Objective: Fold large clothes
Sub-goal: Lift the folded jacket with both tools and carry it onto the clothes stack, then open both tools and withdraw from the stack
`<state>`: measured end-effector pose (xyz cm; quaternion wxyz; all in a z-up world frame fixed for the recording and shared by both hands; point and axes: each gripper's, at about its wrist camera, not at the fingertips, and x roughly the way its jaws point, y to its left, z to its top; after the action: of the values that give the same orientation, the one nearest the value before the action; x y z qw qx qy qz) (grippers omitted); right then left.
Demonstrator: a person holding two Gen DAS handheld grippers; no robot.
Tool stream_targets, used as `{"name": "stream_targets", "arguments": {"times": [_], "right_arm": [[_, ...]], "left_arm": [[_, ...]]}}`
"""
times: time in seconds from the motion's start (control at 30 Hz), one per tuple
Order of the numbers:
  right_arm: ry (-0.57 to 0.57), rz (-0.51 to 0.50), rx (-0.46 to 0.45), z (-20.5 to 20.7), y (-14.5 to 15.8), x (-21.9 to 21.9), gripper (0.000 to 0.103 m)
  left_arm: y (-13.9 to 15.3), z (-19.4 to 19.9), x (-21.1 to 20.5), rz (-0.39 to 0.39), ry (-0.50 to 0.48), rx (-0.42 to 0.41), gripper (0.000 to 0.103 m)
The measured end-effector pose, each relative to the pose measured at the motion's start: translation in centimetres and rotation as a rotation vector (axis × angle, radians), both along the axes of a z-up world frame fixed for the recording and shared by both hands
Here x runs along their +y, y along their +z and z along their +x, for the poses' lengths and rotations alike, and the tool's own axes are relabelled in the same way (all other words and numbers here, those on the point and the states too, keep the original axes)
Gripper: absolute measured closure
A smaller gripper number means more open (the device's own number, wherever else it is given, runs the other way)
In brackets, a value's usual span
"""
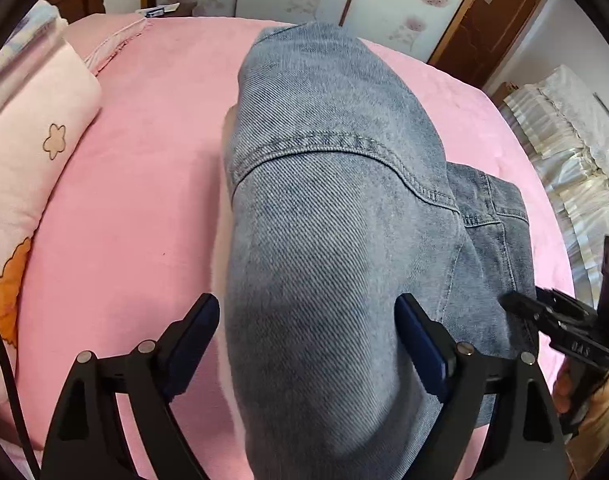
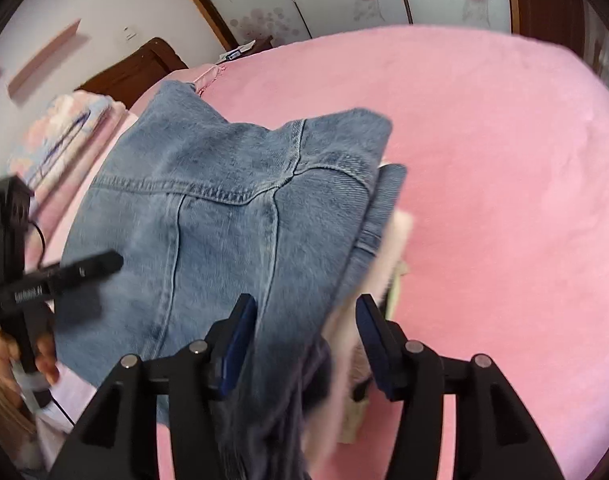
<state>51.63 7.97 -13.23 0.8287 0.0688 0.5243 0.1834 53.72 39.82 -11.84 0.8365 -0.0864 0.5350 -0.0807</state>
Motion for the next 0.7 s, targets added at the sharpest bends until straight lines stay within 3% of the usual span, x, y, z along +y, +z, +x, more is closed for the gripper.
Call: {"name": "stream_targets", "arguments": {"times": [0.2,0.43,0.7], "right_arm": [[-0.054,-0.015,0.013,-3.1,1.8,-2.3,0.051],[-0.096,0.004,0.042,-8.7,5.0,-4.1,0.051],[-0.150,0.093,0.051,-16.7,10.3,-6.8,0.051]], "left_arm": [[1.5,-3.8,-1.1,0.054,0.045,-0.016,0.015],[5.6,-10.1,-3.4,0.104,-0.009,-0.037,0.015],[11.5,-19.5,-8.0,0.050,-0.086,-0.061,0.015]]}}
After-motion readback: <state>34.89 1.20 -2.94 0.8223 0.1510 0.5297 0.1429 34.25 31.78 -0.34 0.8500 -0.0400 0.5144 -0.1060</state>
